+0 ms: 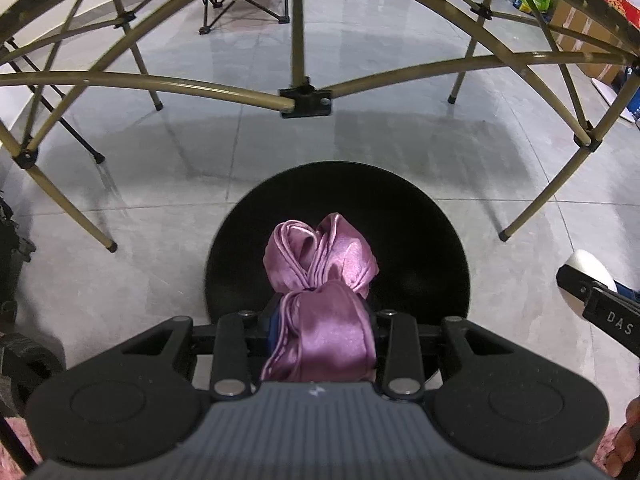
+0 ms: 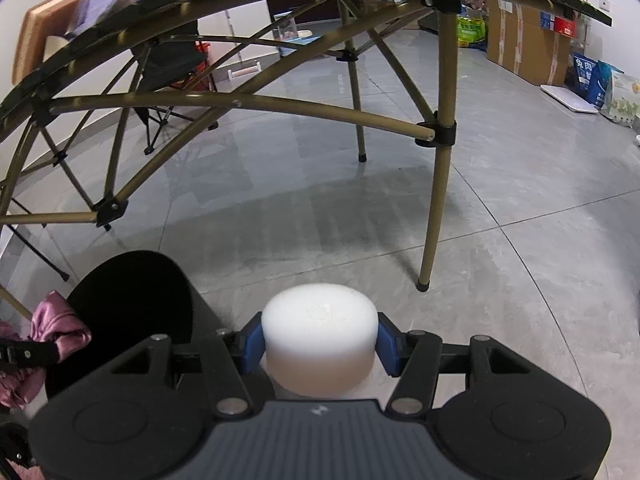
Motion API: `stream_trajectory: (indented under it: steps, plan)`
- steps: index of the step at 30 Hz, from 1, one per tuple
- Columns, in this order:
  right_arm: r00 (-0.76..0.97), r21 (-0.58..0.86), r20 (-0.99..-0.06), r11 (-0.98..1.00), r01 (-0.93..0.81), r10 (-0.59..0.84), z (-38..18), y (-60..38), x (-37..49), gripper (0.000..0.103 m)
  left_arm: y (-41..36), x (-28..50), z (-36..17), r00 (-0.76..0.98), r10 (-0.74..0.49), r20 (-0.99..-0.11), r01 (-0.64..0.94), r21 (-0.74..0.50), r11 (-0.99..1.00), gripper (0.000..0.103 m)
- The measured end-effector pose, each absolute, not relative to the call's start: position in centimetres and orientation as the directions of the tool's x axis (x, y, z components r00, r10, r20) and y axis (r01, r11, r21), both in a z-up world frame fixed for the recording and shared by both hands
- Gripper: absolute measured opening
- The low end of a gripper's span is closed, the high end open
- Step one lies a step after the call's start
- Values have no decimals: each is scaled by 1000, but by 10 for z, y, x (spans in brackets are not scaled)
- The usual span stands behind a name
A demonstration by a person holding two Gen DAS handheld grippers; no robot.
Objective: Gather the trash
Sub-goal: 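Lower the scrunchie into the bin and open the left tool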
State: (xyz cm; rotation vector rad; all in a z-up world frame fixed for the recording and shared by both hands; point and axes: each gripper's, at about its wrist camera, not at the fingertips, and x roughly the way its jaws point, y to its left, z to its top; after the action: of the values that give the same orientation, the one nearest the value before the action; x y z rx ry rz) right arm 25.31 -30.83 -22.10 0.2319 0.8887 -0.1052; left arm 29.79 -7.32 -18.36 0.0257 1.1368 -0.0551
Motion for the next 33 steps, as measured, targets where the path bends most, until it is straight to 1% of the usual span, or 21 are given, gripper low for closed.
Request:
stream_trajectory:
  steps: [10, 21, 23, 26, 27, 28, 29, 30, 31, 33]
  plan:
    - [614, 145, -789, 966, 216, -18, -232, -318, 261, 55, -101, 316, -195, 385, -50, -922, 67, -26, 997, 34]
    - [610, 134, -792, 968, 211, -24, -235, -321, 260, 55, -114, 325, -213, 345, -34, -938, 63, -13, 998, 34]
    - [608, 133, -793, 968, 212, -24, -236, -321, 260, 55, -112, 326, -215, 339, -31, -940, 57, -12, 998, 35]
    - [606, 133, -795, 970, 206, -20, -236, -319, 260, 55, -109, 327, -216, 333, -23, -943, 45, -9, 999, 38]
    - [606, 133, -795, 970, 202, -18, -236, -318, 261, 55, -109, 327, -215, 333, -17, -943, 41, -4, 999, 46]
    - [607, 133, -794, 971, 199, -16, -236, -318, 261, 55, -108, 327, -215, 331, -12, -944, 34, -1, 999, 65]
    - [609, 132, -793, 972, 197, -16, -235, -317, 260, 55, -107, 327, -215, 328, -7, -945, 23, 1, 1000, 77]
    - [610, 131, -792, 972, 194, -15, -235, -317, 260, 55, -106, 328, -215, 328, -3, -945, 13, 2, 1000, 98]
    - [611, 131, -791, 972, 193, -15, -234, -316, 260, 55, -105, 327, -214, 333, 5, -943, 2, 6, 1000, 103]
    - [612, 132, -791, 972, 193, -14, -234, -316, 259, 55, -104, 328, -213, 331, 5, -944, -3, 4, 1000, 103]
